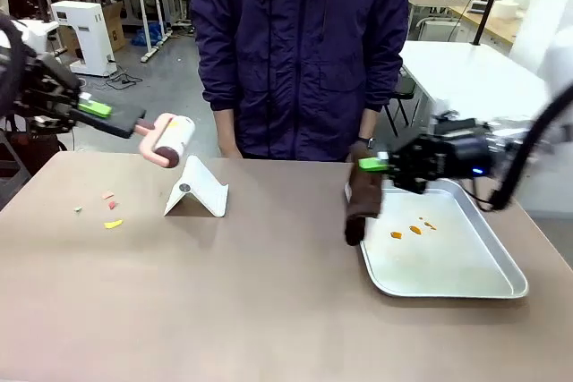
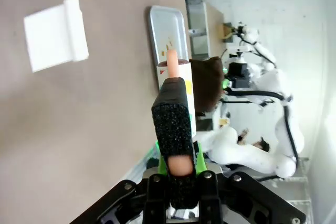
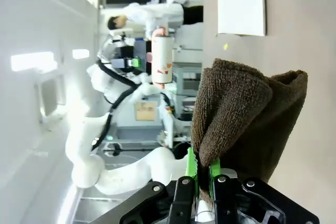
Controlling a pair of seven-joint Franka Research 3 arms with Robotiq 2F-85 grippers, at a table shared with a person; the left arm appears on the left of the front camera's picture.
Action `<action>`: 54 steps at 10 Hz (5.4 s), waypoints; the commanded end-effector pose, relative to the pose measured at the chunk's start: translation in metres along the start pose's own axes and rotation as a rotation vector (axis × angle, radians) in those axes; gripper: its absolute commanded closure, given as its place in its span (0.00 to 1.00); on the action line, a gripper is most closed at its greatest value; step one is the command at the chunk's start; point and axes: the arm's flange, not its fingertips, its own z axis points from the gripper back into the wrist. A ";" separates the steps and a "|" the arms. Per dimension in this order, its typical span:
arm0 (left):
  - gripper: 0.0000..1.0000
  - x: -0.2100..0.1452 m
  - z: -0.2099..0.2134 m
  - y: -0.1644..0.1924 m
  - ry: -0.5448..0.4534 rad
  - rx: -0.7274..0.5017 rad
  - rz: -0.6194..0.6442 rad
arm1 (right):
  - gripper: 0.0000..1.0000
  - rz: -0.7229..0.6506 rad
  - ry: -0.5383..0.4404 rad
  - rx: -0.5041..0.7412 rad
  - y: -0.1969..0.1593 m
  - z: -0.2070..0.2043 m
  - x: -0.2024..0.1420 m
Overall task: Clean the surface of the table.
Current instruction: Hold the Lint Roller with your left hand and the towel with your right hand, then if a person points to the right, clean the right side of the table with your right hand, and if they point to the left, clean the left side with your left hand.
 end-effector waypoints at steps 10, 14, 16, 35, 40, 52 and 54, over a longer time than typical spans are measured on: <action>1.00 -0.028 0.159 0.105 -0.317 -0.177 0.220 | 1.00 -0.051 -0.535 0.492 -0.065 0.255 -0.063; 1.00 -0.030 0.160 0.118 -0.301 -0.128 0.261 | 1.00 -0.087 -0.564 0.468 -0.078 0.291 -0.043; 1.00 -0.030 0.160 0.118 -0.301 -0.128 0.261 | 1.00 -0.087 -0.564 0.468 -0.078 0.291 -0.043; 1.00 -0.030 0.160 0.118 -0.301 -0.128 0.261 | 1.00 -0.087 -0.564 0.468 -0.078 0.291 -0.043; 1.00 -0.030 0.160 0.118 -0.301 -0.128 0.261 | 0.90 -0.049 -0.298 0.113 -0.062 0.248 0.018; 1.00 -0.030 0.160 0.118 -0.301 -0.128 0.261 | 0.90 -0.025 0.023 -0.711 -0.137 0.125 0.131; 1.00 -0.030 0.160 0.118 -0.301 -0.128 0.261 | 0.90 -0.039 0.028 -0.698 -0.154 0.109 0.138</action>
